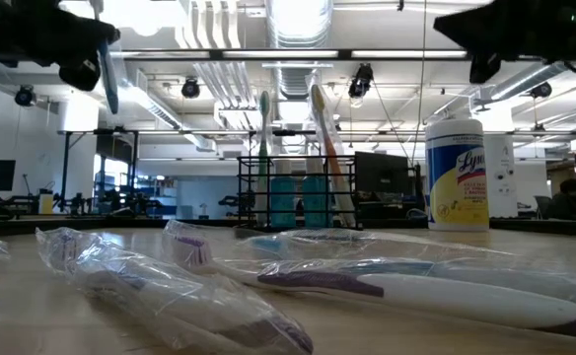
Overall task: Pick & Place toothbrushing station
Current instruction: Put the right blue toothbrush into the wire organizer
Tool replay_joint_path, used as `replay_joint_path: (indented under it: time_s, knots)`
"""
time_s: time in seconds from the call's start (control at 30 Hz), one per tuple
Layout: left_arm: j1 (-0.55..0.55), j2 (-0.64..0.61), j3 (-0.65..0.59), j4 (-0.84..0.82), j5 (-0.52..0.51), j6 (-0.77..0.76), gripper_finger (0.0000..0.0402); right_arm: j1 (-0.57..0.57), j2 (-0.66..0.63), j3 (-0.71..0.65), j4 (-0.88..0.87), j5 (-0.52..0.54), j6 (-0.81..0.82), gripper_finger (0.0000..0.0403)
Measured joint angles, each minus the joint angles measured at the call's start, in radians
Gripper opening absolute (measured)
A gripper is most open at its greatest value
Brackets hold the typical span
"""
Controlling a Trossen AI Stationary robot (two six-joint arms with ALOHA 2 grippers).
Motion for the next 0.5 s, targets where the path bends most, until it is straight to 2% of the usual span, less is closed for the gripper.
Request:
replay_joint_path:
  time_s: [0.3, 0.5]
  knots:
    - [0.000, -0.038, -0.031, -0.034, -0.006, 0.045, 0.0025, -0.038, -0.071, -0.130, 0.145, -0.036, -0.051, 0.0008]
    - [-0.001, -0.082, -0.090, -0.018, -0.005, 0.025, 0.0025, -0.038, -0.068, -0.131, 0.155, -0.043, -0.088, 0.0008]
